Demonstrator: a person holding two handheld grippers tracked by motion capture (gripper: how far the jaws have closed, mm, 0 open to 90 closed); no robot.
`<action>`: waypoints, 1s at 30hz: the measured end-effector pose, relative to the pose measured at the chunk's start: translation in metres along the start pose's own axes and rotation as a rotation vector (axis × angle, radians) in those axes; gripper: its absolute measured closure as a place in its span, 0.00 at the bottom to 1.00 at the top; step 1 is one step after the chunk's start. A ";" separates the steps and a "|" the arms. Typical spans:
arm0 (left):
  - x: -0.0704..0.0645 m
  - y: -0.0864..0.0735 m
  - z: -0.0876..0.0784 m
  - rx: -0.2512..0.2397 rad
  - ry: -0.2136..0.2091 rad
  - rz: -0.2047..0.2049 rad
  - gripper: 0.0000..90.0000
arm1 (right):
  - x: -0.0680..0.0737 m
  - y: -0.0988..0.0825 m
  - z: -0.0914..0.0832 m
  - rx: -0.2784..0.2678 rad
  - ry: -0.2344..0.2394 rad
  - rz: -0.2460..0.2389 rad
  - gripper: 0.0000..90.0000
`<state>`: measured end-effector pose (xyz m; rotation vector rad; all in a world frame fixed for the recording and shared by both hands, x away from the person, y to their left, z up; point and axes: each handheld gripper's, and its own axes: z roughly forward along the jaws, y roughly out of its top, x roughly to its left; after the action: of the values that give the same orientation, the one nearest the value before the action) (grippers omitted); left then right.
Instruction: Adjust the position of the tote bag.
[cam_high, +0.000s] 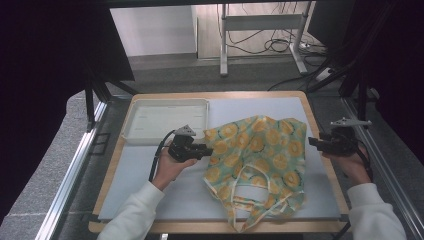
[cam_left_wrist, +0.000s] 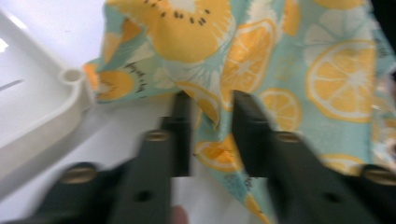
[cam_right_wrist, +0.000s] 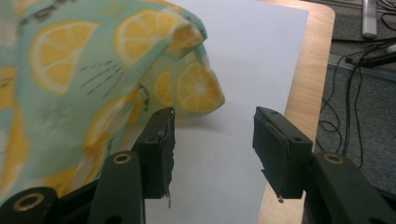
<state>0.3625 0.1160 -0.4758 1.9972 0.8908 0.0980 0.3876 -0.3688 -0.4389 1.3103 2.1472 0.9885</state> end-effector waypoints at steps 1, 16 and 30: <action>-0.001 -0.001 -0.002 -0.015 0.032 -0.005 0.64 | 0.001 -0.002 -0.003 -0.005 0.008 0.003 0.54; -0.013 -0.017 -0.026 -0.034 0.065 0.015 0.47 | 0.039 -0.024 -0.039 -0.049 0.098 -0.034 0.50; -0.018 -0.031 -0.031 -0.017 0.065 0.026 0.46 | 0.070 -0.034 -0.058 -0.077 0.161 -0.069 0.46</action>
<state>0.3196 0.1364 -0.4775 1.9995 0.9022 0.1851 0.2974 -0.3369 -0.4269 1.1473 2.2319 1.1717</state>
